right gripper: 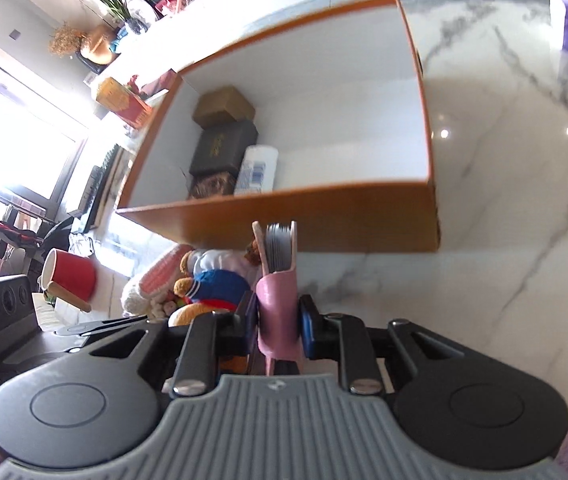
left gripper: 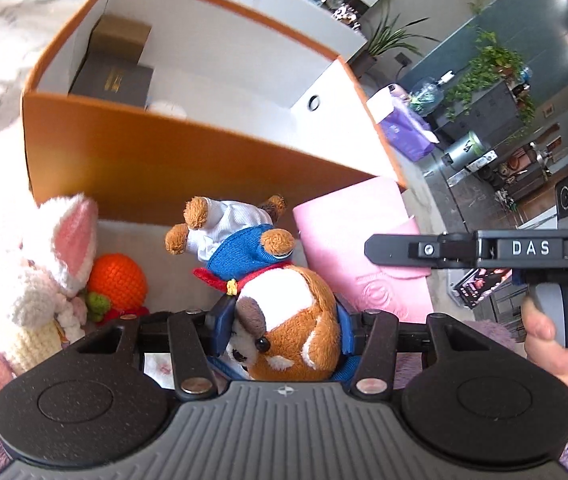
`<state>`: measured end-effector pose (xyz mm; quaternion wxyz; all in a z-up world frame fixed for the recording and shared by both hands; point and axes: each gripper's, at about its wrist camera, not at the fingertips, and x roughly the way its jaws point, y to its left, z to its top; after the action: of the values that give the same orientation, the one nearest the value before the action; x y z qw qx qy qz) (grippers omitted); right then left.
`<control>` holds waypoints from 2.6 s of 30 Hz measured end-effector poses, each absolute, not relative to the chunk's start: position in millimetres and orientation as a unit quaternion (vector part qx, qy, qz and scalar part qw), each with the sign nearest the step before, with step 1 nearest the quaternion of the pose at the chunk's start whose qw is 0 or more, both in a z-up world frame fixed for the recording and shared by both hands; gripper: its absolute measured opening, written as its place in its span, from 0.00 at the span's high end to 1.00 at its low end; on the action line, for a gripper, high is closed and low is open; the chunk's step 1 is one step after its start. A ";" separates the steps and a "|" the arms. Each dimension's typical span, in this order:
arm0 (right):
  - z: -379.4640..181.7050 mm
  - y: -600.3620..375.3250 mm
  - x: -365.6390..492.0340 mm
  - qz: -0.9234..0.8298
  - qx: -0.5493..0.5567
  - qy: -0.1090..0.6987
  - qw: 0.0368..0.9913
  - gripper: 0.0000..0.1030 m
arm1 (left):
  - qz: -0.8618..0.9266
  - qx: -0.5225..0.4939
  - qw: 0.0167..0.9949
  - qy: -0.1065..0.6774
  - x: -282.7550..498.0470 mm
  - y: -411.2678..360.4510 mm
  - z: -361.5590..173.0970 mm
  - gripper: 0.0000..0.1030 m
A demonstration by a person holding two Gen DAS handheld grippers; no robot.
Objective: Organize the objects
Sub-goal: 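Lift the plush dog and pink wallet toward the orange box, then lower the pink wallet into the orange box with the right tool while the left tool holds the dog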
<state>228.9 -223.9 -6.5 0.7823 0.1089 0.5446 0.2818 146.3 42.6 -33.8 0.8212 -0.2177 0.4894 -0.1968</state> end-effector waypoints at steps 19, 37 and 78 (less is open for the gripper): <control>60.1 -195.9 310.3 0.284 0.174 0.455 0.826 0.77 | -0.155 -0.119 0.903 0.382 199.8 81.2 61.4 0.44; -49.6 -110.9 417.6 0.238 0.203 0.493 0.812 0.78 | -0.129 -0.061 0.890 0.433 244.2 103.3 22.2 0.44; -77.0 -98.0 443.0 0.210 0.157 0.569 0.779 0.79 | -0.134 -0.079 0.879 0.451 249.4 108.7 12.5 0.44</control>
<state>443.0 -98.0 -77.0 0.7794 0.1566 0.5691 0.2103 249.4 108.7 12.5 0.8789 -0.0787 0.4508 -0.1344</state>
